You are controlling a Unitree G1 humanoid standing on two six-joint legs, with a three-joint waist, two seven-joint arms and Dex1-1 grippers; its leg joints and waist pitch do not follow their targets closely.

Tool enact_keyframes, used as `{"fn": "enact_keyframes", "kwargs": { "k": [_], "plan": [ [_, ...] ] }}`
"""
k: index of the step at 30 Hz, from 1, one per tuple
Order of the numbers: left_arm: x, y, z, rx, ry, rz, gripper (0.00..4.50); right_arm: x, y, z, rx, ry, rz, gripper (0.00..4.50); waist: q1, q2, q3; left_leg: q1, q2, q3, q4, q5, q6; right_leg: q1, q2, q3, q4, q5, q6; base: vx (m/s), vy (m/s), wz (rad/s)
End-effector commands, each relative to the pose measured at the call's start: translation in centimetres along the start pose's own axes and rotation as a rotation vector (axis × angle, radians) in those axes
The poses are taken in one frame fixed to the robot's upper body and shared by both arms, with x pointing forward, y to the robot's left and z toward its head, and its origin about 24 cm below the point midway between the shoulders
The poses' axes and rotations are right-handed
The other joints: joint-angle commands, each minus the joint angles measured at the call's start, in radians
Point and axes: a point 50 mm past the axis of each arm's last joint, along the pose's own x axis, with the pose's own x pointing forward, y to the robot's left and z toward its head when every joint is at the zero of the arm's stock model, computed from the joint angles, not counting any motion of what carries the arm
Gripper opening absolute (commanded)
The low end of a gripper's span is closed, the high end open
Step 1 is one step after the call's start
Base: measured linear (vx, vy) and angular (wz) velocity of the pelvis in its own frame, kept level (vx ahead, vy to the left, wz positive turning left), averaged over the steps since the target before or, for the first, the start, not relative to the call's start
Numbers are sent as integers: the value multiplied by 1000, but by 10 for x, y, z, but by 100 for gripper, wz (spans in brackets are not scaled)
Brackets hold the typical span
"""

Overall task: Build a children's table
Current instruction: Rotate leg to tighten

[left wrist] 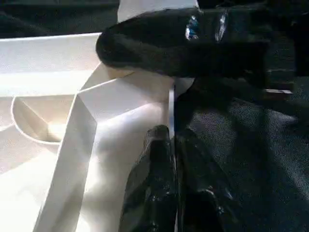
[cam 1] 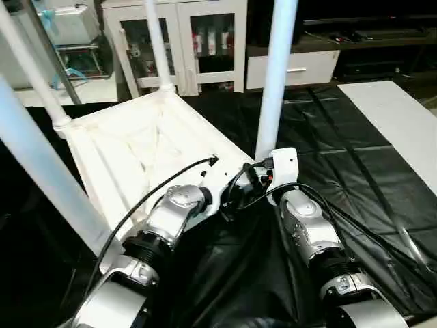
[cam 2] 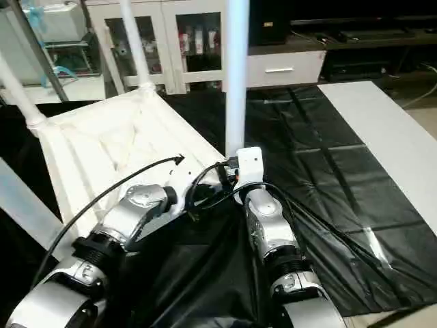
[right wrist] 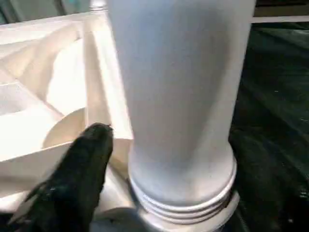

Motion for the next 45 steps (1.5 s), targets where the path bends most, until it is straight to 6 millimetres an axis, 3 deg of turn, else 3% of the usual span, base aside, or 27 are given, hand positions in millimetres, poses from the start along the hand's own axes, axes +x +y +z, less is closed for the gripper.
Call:
{"fn": "enact_keyframes", "kwargs": {
  "k": [1,8,10,11,14,20,23,33,42,45],
  "plan": [
    [-8,-4,-23,6,34,-81,0,-2,7,10,-29,-53,120,382,8,-25,-40,-7,48,-30,-74,-240,77,41,-61,38,-88,-403,-157,0,0,0],
    [-37,-13,-39,72,41,-381,0,-31,-8,8,-153,-52,408,382,24,-19,-47,-1,57,-21,-67,-153,112,41,-57,38,-63,-209,-233,0,0,0],
    [-47,-16,-42,78,42,-473,0,-41,-10,6,-174,-34,492,382,33,-18,-49,-2,60,-22,-64,-133,117,47,-58,38,-53,-162,-241,0,0,0],
    [-55,-18,-44,81,50,-535,0,-48,-11,6,-177,-20,549,382,38,-14,-49,2,64,-20,-64,-125,125,42,-52,37,-48,-115,-256,0,0,0],
    [-65,-20,-46,49,55,-607,0,-60,-11,4,-178,10,650,382,42,-16,-50,3,63,-17,-62,-119,123,41,-49,36,-40,-75,-276,0,0,0],
    [-71,-22,-49,30,61,-647,0,-74,-9,-1,-163,64,782,382,44,-18,-42,1,63,-17,-68,-184,94,42,-57,41,-52,-173,-258,0,0,0],
    [-72,-23,-47,31,56,-658,0,-76,-7,-1,-150,76,805,347,43,-18,-40,2,61,-21,-72,-212,65,43,-59,43,-60,-249,-232,0,0,0],
    [-73,-24,-46,25,65,-667,0,-78,-7,0,-120,95,825,265,43,-18,-46,1,59,-19,-64,-152,83,44,-55,40,-50,-154,-253,0,0,0],
    [-77,-26,-48,1,80,-680,0,-78,-6,0,-101,101,824,250,42,-22,-47,1,59,-20,-62,-133,86,46,-56,40,-46,-147,-253,0,0,0],
    [-70,-21,-47,-23,64,-570,0,-61,-16,3,-165,64,617,250,36,-22,-45,0,58,-20,-63,-147,79,43,-58,40,-50,-161,-256,0,0,0]
  ]
}}
